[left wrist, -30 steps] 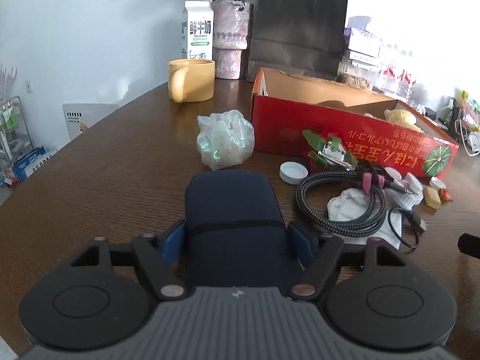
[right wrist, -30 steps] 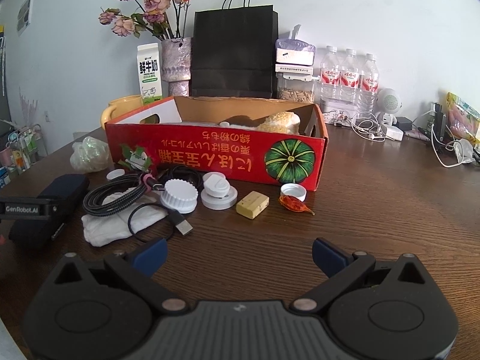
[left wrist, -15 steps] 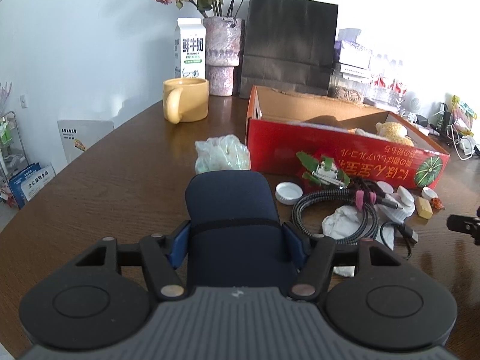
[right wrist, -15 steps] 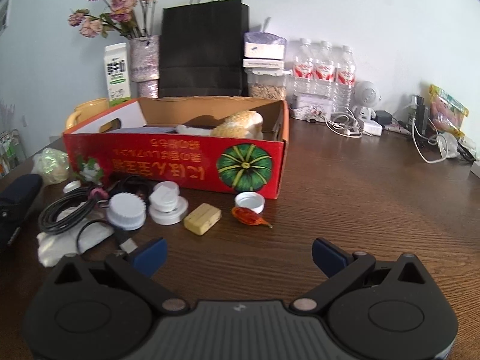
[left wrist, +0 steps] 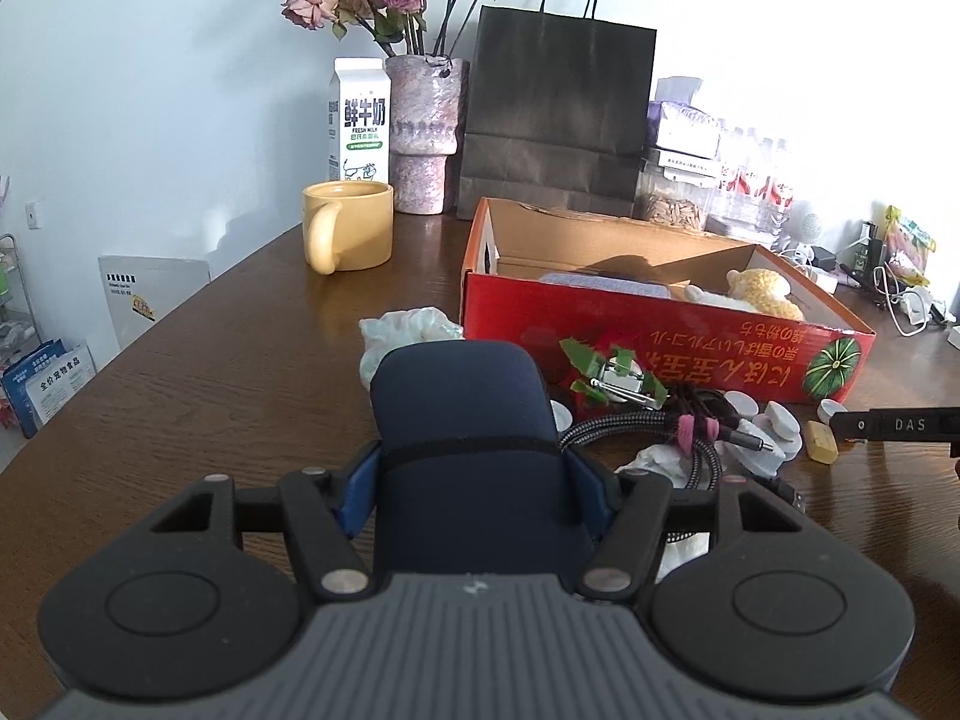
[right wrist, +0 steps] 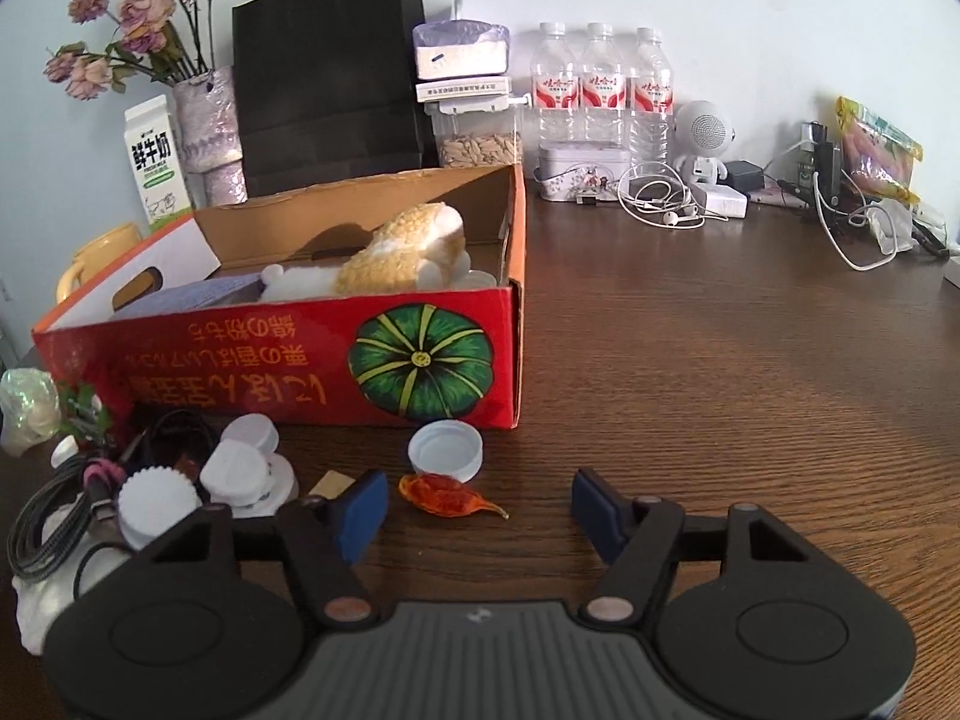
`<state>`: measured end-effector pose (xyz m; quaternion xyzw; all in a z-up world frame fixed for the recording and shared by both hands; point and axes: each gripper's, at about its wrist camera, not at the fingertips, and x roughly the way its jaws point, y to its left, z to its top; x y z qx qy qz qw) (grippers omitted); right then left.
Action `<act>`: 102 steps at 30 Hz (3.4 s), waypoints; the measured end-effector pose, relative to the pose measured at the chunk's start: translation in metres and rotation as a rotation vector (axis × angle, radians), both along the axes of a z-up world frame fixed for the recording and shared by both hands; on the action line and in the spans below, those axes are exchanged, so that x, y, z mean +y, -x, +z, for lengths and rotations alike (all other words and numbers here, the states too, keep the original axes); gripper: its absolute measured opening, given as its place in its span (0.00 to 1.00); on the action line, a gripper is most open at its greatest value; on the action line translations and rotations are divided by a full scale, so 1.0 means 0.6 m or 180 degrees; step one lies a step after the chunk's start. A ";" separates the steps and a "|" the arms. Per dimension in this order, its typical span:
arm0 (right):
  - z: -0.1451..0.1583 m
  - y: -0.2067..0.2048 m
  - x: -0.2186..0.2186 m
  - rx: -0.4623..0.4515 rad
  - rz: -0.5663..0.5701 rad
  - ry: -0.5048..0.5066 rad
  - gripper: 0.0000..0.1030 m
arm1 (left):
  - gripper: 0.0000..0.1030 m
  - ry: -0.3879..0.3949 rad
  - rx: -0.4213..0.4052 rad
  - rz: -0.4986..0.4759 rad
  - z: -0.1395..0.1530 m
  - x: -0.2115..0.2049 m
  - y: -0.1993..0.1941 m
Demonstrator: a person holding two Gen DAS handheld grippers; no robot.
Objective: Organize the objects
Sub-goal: 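Grasp the small orange translucent item with the right tool, then carry the navy case and orange item into the red box and open both tools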
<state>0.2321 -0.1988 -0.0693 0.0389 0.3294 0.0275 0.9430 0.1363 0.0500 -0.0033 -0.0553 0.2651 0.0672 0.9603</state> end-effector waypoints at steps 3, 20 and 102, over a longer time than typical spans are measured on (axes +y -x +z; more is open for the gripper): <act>0.000 -0.001 0.004 -0.0021 0.0010 -0.0010 0.58 | 0.63 0.0012 -0.0003 -0.0005 -0.001 0.000 -0.001; 0.000 0.022 0.026 -0.0175 0.0247 0.0252 0.13 | 0.63 0.0000 -0.0009 -0.0069 -0.001 -0.006 0.005; 0.086 -0.197 0.129 -0.0653 0.0665 0.0242 1.00 | 1.00 -0.0051 -0.0373 -0.0352 0.071 -0.058 -0.341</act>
